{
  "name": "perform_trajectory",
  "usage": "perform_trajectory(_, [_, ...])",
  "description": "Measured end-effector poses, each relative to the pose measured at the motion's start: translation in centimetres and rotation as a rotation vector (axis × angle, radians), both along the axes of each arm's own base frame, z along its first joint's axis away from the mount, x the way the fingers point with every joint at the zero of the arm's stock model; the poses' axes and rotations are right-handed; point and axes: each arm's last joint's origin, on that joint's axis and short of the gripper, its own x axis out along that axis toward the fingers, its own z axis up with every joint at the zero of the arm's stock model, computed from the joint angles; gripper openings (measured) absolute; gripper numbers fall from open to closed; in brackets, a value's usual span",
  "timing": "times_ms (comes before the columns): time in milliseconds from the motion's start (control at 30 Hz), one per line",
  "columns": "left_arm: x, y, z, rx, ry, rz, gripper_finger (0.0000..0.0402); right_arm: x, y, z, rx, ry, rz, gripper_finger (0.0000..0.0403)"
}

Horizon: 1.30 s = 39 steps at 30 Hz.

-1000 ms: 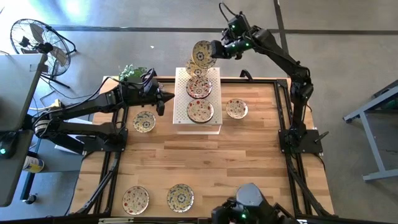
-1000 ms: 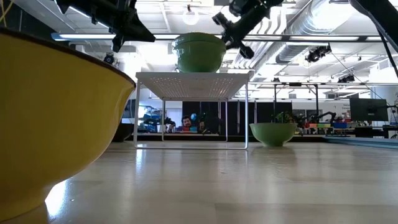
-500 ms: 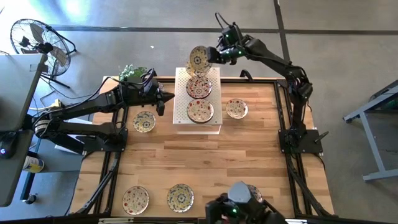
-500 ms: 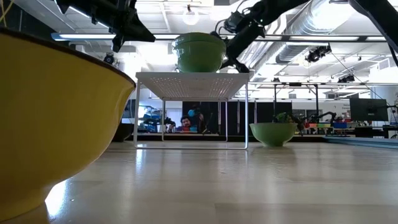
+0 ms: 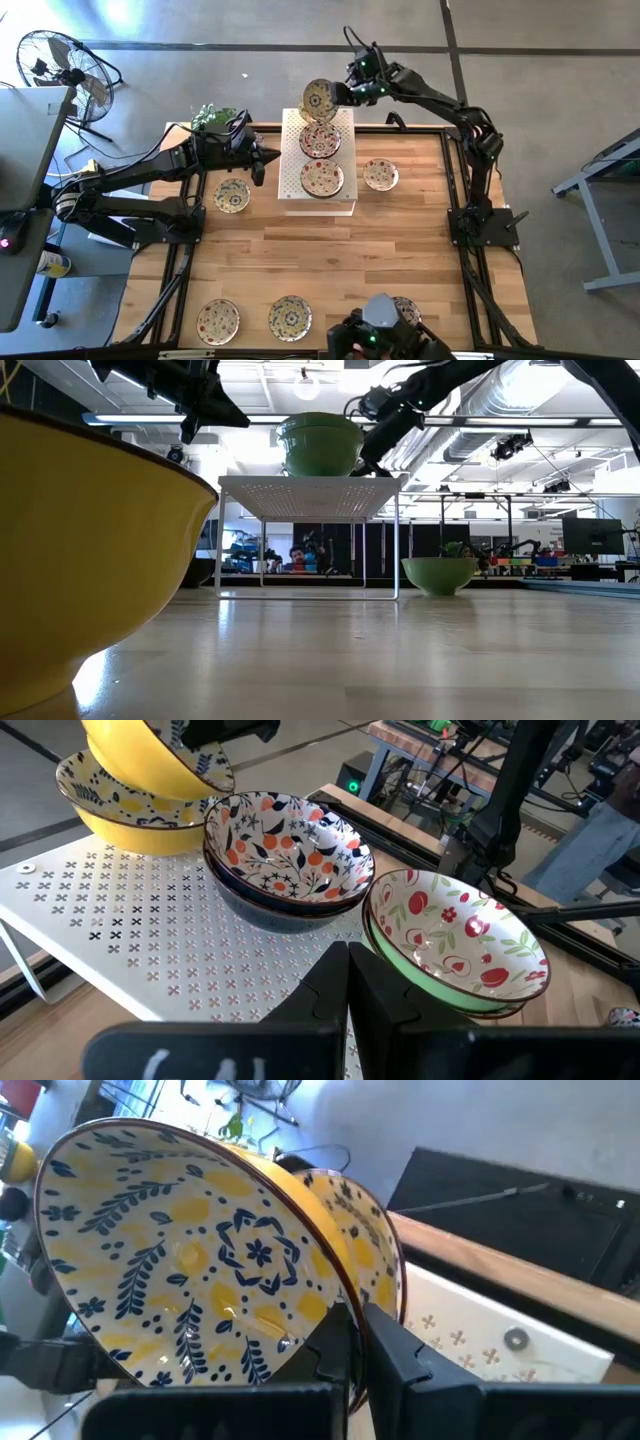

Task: Pick & Place Mini bowls
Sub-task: Stack the yellow patterned bowl on top of the yellow patterned bowl on the shelf

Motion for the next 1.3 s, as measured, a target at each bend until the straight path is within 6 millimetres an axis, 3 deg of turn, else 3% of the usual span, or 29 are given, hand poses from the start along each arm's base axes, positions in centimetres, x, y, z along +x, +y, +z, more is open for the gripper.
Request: perform_trajectory(1300, [0.00, 0.00, 0.00, 0.000, 0.000, 0.000, 0.0001, 0.03, -0.09, -0.28, -0.019, 0.025, -0.003, 0.0013])
